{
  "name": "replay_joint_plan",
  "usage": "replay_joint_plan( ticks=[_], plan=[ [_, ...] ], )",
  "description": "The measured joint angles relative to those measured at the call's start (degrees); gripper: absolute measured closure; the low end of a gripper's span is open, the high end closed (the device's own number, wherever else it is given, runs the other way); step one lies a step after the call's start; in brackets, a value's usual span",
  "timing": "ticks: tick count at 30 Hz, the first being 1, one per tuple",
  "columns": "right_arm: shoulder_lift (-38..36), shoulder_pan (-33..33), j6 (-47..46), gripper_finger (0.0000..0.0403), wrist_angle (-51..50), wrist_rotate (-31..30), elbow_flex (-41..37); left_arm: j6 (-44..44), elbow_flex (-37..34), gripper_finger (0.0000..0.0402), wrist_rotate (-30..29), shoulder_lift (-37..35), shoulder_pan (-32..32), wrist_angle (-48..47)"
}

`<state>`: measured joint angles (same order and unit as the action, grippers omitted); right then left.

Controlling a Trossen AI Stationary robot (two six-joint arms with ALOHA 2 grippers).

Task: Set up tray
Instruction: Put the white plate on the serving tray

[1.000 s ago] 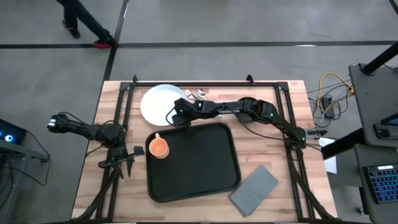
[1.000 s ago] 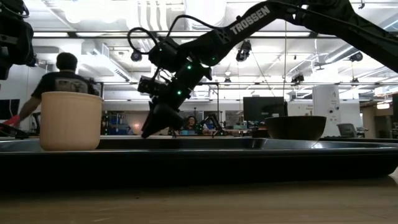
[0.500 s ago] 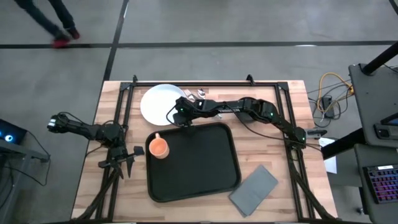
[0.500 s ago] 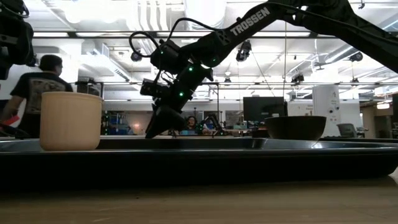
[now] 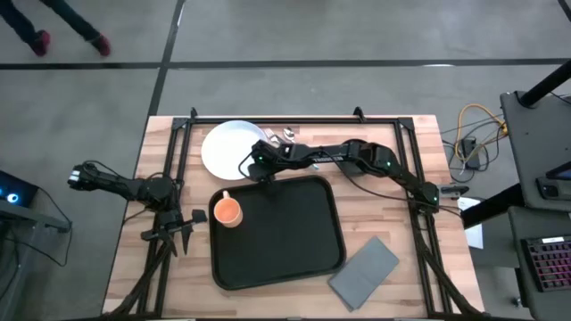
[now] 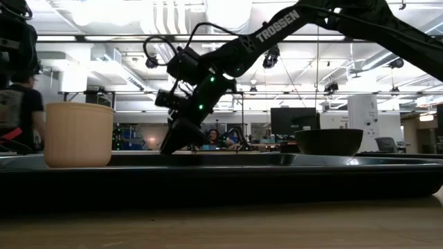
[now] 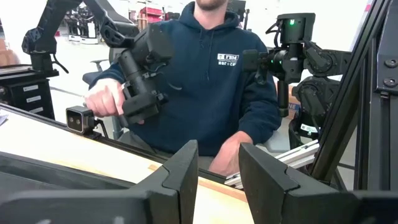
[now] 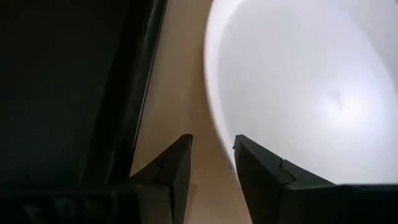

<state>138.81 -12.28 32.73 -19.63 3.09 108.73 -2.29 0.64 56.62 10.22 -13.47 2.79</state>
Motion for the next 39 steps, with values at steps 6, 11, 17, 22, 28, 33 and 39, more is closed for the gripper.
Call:
replay_joint_plan(
  ticks=[6, 11, 17, 22, 28, 33, 39],
  plan=[
    [4.83, -0.67, -0.44, 0.0293, 0.28, 0.26, 3.67, -0.01, 0.0, 0.0304, -0.02, 0.0, 0.01, 0.0],
    [8.85, -1.07, -0.98, 0.0308, -1.91, 0.53, 8.66, 0.0, 0.0, 0.0304, 0.0, 0.17, 0.02, 0.0],
    [10.79, -1.46, -1.27, 0.035, -8.34, 1.06, 13.84, 0.0, 0.0, 0.0304, -0.01, 0.17, 0.01, 0.0],
    [10.31, -1.35, -0.79, 0.0388, -10.49, 1.03, 15.62, -0.02, 0.0, 0.0304, 0.0, 0.17, 0.02, 0.0],
    [10.46, -0.53, -0.39, 0.0393, -13.23, -1.02, 17.72, -0.01, 0.0, 0.0304, 0.0, 0.17, 0.01, 0.0],
    [10.53, 0.07, -0.42, 0.0394, -15.13, -3.5, 19.18, -0.02, 0.0, 0.0304, 0.0, 0.17, 0.02, 0.0],
    [8.74, 0.2, -0.46, 0.0394, -16.46, -4.98, 18.71, 0.0, 0.0, 0.0304, -0.01, 0.15, 0.01, 0.0]
  ],
)
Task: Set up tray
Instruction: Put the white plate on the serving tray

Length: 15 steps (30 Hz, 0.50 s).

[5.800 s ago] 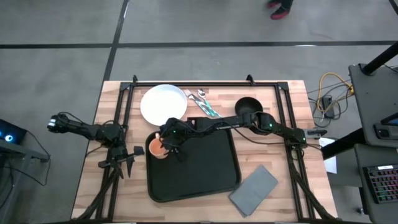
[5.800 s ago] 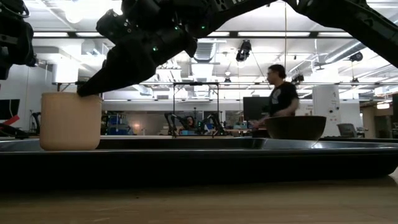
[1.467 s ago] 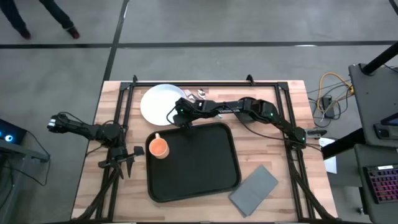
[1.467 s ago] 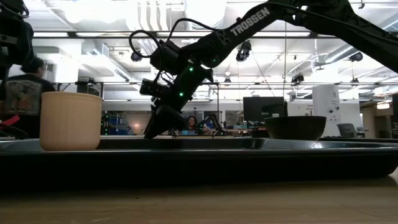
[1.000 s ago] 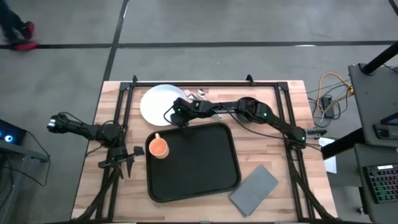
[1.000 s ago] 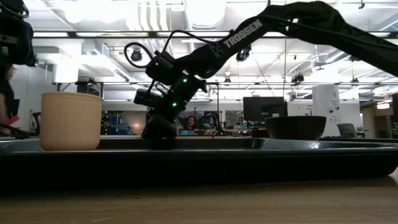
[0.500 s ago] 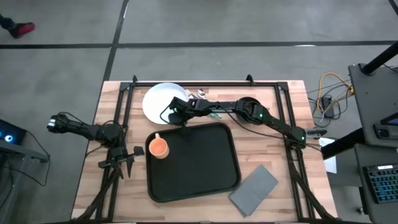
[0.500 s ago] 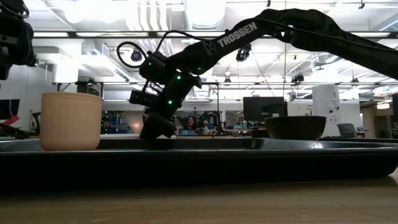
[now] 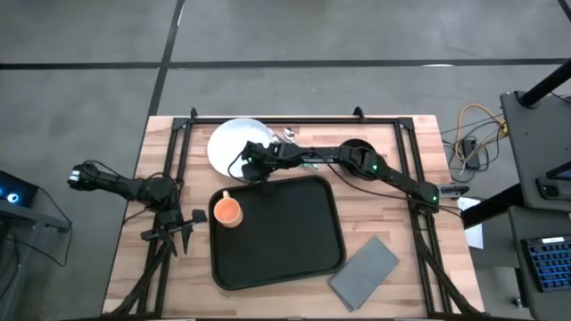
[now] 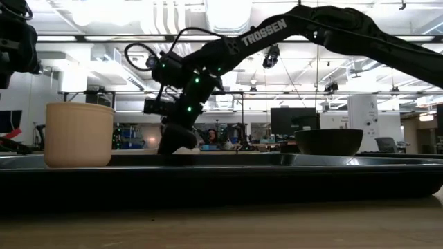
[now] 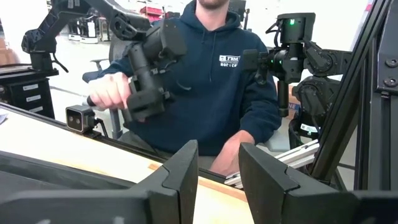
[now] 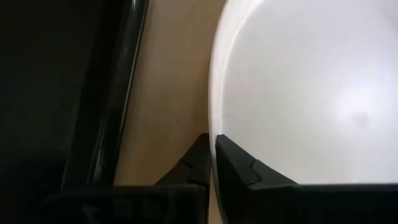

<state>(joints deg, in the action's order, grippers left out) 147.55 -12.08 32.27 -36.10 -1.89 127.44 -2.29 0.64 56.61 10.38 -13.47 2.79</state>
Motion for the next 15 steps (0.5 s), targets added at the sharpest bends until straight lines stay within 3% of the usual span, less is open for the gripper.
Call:
replay_joint_plan(
  ticks=[4, 15],
  plan=[
    [-2.45, 0.03, -1.08, 0.0396, -0.17, -3.4, -0.29, 0.01, 0.0, 0.0304, -0.01, -0.01, -0.01, 0.0],
    [-5.71, 1.54, -0.82, 0.0395, -0.97, -4.95, -1.21, 0.0, 0.0, 0.0304, 0.0, -0.01, 0.0, 0.0]
  ],
)
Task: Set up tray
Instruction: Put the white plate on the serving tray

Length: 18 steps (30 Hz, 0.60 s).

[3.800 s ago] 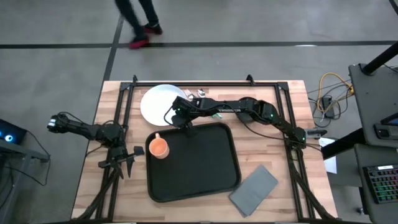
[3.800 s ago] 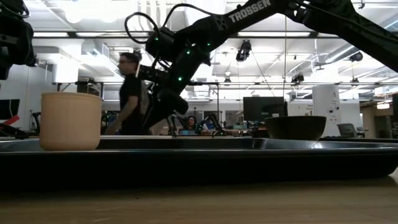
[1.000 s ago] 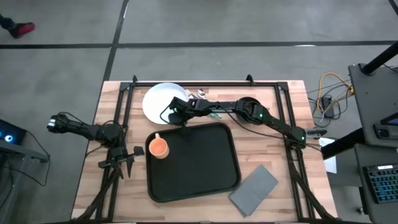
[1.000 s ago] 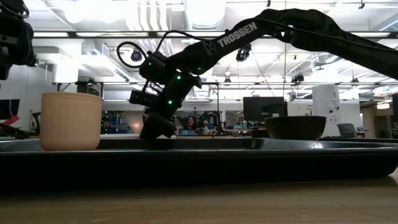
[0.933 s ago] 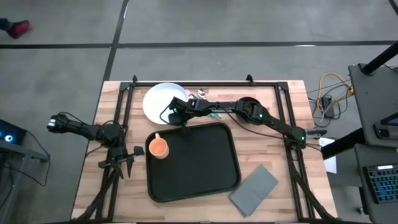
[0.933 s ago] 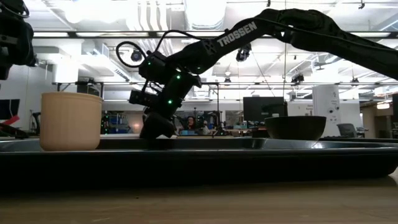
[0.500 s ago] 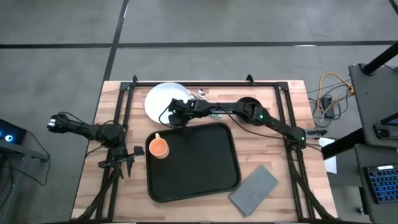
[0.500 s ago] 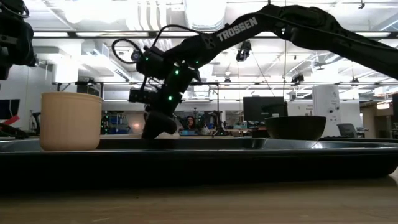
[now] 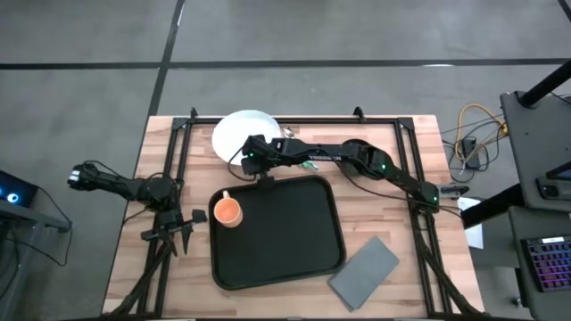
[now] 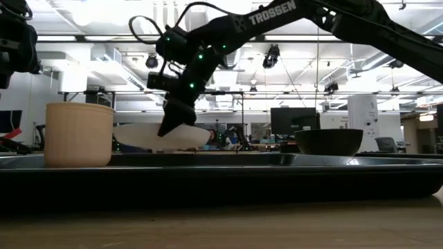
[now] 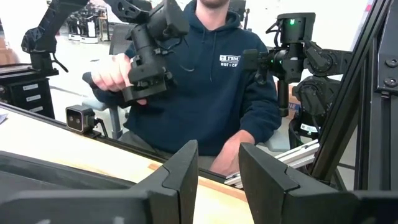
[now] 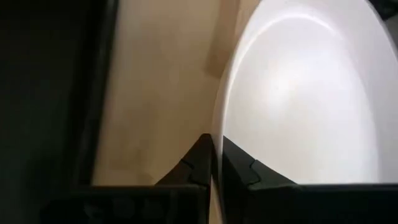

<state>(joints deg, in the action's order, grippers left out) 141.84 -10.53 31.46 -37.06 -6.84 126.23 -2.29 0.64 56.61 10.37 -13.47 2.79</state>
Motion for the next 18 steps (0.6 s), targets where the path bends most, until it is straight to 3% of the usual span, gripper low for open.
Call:
replay_joint_plan(
  ticks=[18],
  plan=[
    [-4.01, 4.45, -1.22, 0.0395, -3.26, -2.56, -2.01, 0.0, 0.01, 0.0304, 0.0, 0.0, 0.01, 0.0]
  ],
)
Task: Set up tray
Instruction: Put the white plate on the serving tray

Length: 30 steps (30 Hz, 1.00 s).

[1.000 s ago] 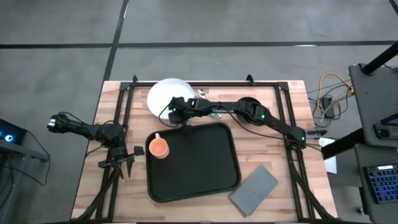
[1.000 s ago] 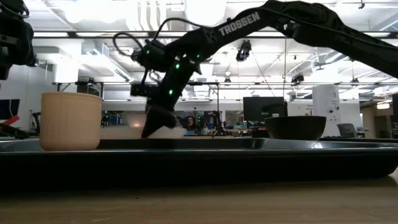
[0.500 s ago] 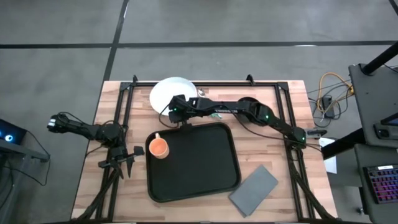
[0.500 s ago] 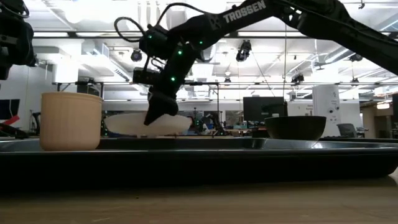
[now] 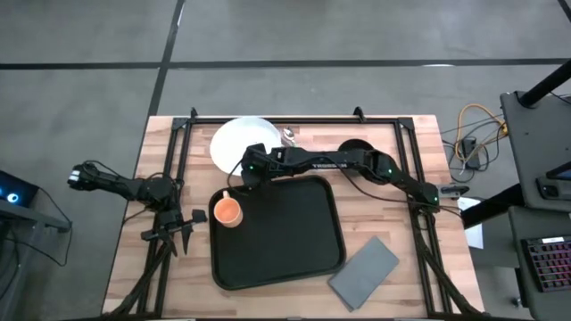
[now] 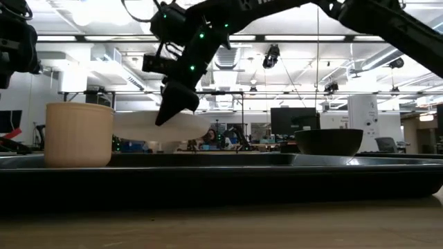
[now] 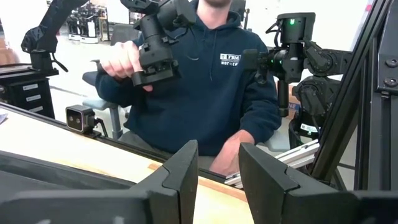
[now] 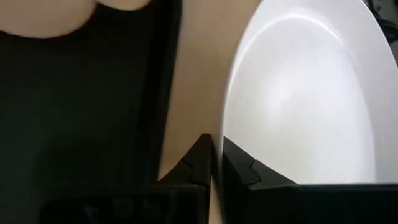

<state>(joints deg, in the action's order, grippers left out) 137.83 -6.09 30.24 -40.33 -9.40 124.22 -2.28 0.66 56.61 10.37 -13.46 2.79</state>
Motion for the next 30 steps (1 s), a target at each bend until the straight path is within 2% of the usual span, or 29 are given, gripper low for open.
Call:
replay_joint_plan(
  ticks=[6, 19, 24, 27, 30],
  plan=[
    [-5.34, 1.01, -0.66, 0.0394, 3.5, -0.91, -8.52, 0.0, -0.01, 0.0304, 0.01, 0.0, -0.02, 0.0],
    [-30.21, 4.26, -3.04, 0.0394, 20.51, -2.79, -40.49, 0.0, -0.01, 0.0304, 0.0, 0.02, -0.01, 0.0],
    [-34.47, 6.83, 0.33, 0.0394, 25.86, -2.7, -50.2, -0.02, 0.01, 0.0304, 0.01, 0.02, 0.0, 0.0],
    [-35.46, 8.23, 2.52, 0.0394, 28.21, -2.74, -52.64, 0.0, -0.01, 0.0304, 0.01, 0.04, -0.02, 0.0],
    [-35.55, 9.21, 0.07, 0.0394, 28.71, -2.43, -53.16, 0.0, -0.01, 0.0304, 0.01, 0.07, 0.01, 0.0]
  ],
)
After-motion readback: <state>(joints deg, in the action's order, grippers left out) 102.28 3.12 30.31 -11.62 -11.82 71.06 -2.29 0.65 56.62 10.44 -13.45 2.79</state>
